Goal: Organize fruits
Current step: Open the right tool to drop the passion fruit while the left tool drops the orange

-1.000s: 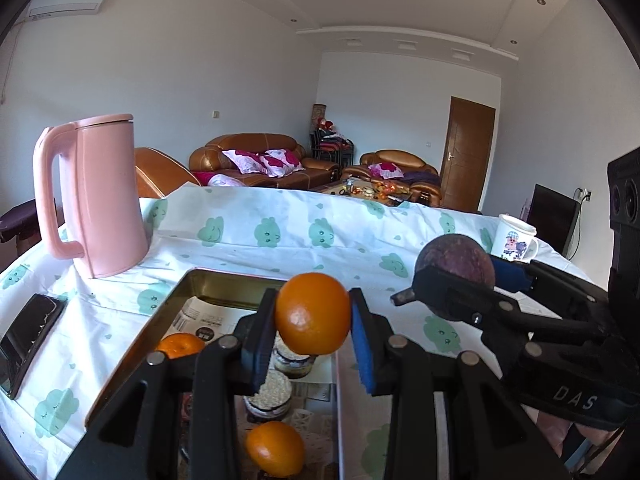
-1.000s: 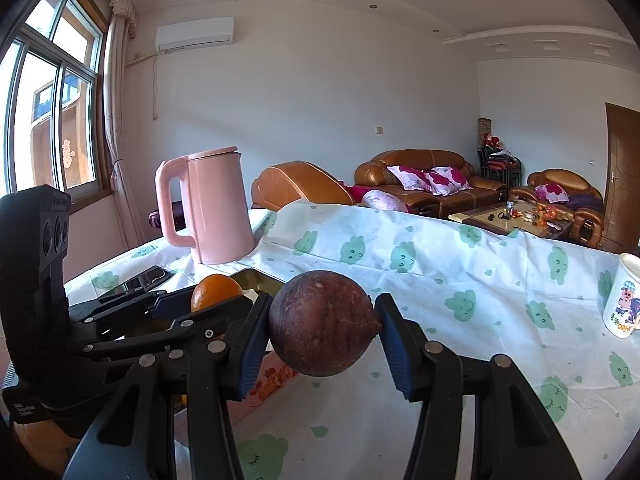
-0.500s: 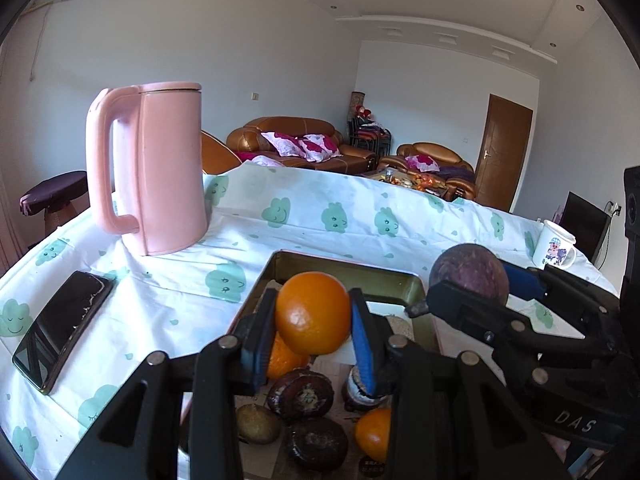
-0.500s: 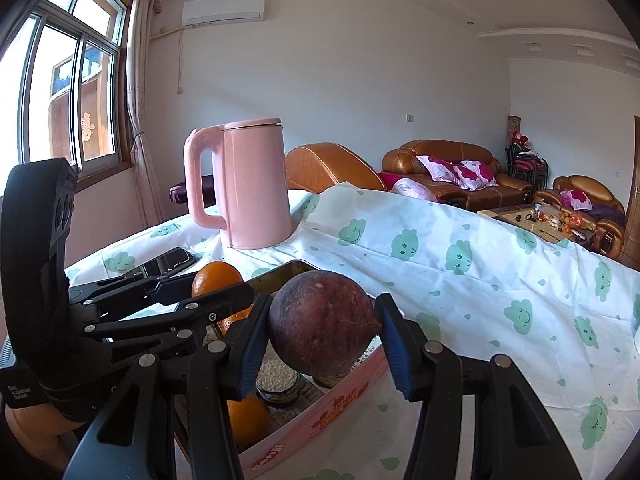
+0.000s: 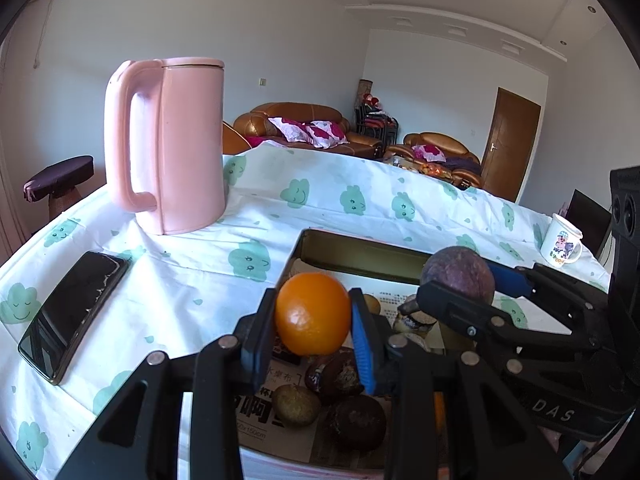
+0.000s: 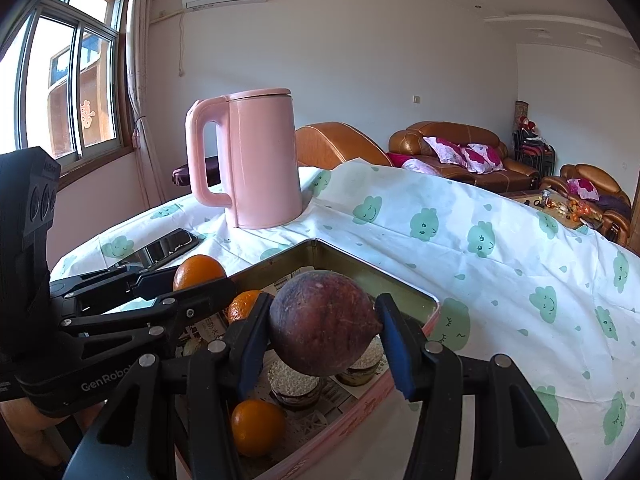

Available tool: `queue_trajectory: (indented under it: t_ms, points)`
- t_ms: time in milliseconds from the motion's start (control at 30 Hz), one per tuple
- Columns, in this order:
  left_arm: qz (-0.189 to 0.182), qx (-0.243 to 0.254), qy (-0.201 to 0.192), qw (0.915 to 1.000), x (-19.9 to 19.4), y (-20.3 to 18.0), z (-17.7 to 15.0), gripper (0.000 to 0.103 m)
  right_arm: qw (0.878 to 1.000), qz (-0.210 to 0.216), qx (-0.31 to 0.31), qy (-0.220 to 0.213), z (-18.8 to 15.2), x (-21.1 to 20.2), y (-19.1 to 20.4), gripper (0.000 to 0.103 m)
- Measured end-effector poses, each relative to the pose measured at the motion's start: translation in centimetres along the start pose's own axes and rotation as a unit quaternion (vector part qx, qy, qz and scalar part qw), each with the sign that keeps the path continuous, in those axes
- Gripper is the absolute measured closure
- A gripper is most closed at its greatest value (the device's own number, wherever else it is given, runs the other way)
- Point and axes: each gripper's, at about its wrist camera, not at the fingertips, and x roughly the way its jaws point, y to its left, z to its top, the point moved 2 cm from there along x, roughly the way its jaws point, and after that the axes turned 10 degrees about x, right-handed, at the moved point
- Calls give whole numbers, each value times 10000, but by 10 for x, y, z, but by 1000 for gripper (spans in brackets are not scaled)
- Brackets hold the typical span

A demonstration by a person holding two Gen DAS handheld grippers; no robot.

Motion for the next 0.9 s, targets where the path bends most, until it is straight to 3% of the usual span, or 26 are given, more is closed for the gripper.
queue_trajectory:
  t_ms: [567, 733, 900]
  points:
    - [-102, 44, 218, 9997, 1, 1, -4, 67, 9998, -62, 71, 168, -4, 10, -2, 49]
    - [-114, 51, 292, 9995, 2, 1, -6, 66, 9992, 1, 103, 388, -7, 15, -2, 48]
    - [-26, 40, 267, 9996, 2, 3, -5, 56, 9994, 4, 100, 329, -7, 12, -1, 41]
